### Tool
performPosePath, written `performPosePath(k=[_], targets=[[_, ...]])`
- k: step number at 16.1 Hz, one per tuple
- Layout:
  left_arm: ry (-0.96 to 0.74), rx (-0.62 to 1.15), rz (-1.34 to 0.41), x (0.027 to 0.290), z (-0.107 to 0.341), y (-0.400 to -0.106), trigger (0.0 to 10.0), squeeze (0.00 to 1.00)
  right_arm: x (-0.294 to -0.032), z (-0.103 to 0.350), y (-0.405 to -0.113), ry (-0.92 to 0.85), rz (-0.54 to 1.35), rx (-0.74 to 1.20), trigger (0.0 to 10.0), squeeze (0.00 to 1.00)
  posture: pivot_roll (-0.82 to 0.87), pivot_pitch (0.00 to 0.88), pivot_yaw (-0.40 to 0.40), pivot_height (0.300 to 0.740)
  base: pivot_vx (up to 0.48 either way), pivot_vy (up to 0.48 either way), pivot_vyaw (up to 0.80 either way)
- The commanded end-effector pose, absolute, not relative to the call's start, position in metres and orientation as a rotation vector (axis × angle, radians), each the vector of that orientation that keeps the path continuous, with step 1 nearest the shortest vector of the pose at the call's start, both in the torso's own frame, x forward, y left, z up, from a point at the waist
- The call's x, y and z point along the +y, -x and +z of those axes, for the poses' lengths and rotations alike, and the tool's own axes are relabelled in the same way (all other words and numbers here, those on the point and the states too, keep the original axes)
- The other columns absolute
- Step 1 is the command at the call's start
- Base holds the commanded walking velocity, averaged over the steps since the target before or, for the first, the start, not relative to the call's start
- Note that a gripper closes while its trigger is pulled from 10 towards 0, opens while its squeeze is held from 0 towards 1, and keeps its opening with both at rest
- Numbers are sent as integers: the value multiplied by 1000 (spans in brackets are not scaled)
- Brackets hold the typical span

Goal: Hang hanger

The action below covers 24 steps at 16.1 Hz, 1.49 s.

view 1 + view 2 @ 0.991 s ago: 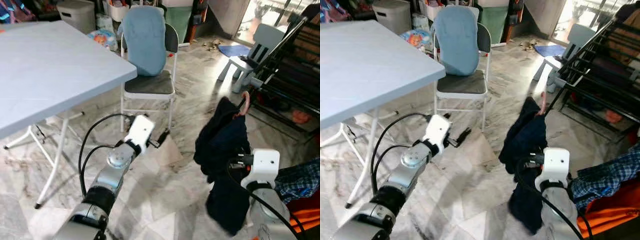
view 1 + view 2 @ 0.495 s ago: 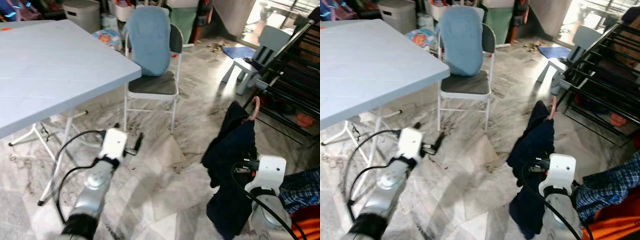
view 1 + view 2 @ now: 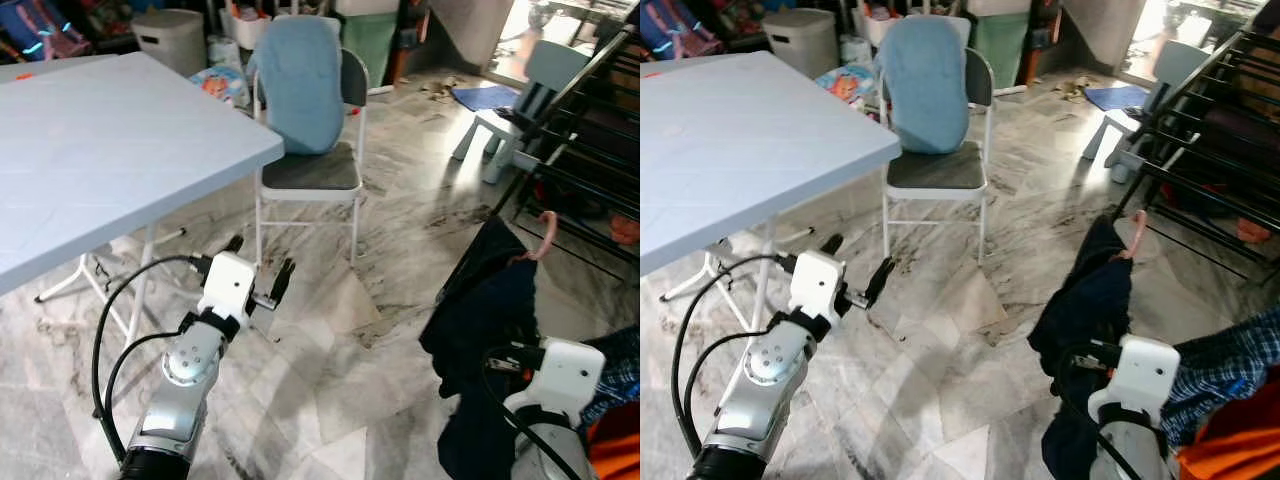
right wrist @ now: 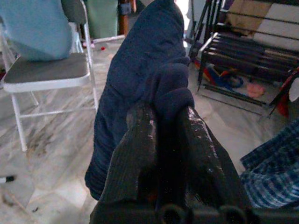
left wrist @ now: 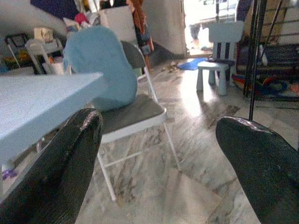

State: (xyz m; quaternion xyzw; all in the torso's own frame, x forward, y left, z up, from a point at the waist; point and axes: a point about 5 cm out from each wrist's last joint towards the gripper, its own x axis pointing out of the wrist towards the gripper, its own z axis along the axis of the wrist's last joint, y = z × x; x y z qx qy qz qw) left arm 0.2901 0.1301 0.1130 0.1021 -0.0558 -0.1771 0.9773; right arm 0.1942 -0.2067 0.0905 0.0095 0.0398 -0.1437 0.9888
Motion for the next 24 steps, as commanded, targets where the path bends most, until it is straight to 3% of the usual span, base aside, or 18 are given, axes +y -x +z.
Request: performPosePath(k=[1, 7, 16, 19, 24], targets=[[-202, -118, -358, 127, 118, -291, 10000, 0, -207, 106, -196, -7, -290, 12, 10000, 0, 72, 0, -42, 740, 0, 0, 0], [-181, -67, -332, 124, 114, -295, 10000, 0, -210, 116, -200, 22, -270, 7, 10000, 0, 47, 0, -53, 740, 0, 0, 0], [-196, -51, -393, 108, 110, -291, 10000, 0, -199, 120, -209, 16, -200, 10, 10000, 0, 53, 0, -59, 740, 0, 0, 800], [-187, 8, -520, 98, 97, -283, 10000, 0, -194, 120, -211, -2, -168, 19, 10000, 0, 50, 0, -58, 740, 0, 0, 800], [-162, 61, -524, 101, 92, -288, 10000, 0, -189, 121, -213, -23, -141, 23, 10000, 0, 42, 0, -50, 740, 0, 0, 800]])
